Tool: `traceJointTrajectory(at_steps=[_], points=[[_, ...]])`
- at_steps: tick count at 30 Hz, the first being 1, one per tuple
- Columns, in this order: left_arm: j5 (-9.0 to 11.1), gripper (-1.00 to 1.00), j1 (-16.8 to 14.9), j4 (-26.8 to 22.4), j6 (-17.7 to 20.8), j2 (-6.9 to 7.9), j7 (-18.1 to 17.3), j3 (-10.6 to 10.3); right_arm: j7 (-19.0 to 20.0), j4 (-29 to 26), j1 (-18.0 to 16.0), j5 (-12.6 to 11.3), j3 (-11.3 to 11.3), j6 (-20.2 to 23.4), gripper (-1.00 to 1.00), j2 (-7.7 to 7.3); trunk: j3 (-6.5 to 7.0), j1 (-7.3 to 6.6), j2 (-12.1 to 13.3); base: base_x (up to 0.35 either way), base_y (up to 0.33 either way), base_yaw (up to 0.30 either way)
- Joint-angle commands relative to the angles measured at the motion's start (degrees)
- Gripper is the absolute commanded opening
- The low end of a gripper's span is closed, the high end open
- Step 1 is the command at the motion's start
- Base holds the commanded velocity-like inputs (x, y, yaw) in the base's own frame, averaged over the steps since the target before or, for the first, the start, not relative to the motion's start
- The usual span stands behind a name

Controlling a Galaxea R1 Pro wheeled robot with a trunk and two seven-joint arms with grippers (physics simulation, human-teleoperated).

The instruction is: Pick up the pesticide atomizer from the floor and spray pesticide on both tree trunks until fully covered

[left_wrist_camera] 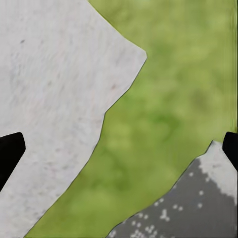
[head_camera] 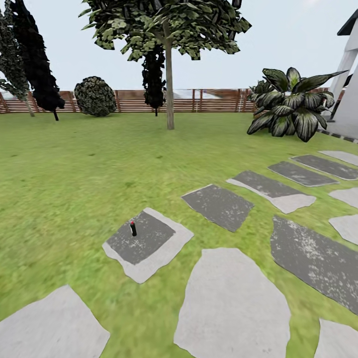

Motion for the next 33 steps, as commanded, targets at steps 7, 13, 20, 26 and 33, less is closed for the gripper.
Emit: traceJointTrajectory(at_steps=[7, 13, 20, 26, 33], points=[[0.16, 1.00, -0.01, 0.03, -0.20, -0.01, 0.06, 0.04, -0.22, 0.05, -0.03, 0.15, 0.02, -0.14, 1.00, 0.00, -0.05, 0.02, -0.02, 0.282, -0.164, 0.000], [0.16, 1.00, -0.02, 0.03, -0.22, 0.00, 0.04, 0.04, -0.22, 0.05, -0.03, 0.13, 0.02, -0.14, 1.00, 0.00, -0.05, 0.02, -0.02, 0.280, -0.167, 0.000], [0.16, 1.00, -0.01, 0.03, -0.20, 0.00, 0.05, 0.04, -0.20, 0.02, -0.03, 0.13, -0.01, -0.13, 1.00, 0.00, -0.05, 0.02, -0.02, 0.278, -0.168, 0.000], [0.16, 1.00, -0.01, 0.03, -0.19, 0.04, 0.05, 0.06, -0.19, -0.07, -0.03, 0.08, -0.15, -0.13, 1.00, 0.00, -0.05, 0.02, -0.02, 0.278, -0.169, 0.000], [0.16, 1.00, 0.00, -0.06, -0.21, 0.03, 0.05, 0.06, -0.22, -0.05, -0.03, 0.04, -0.30, -0.14, 1.00, 0.00, -0.05, 0.02, -0.02, 0.278, -0.169, 0.000]])
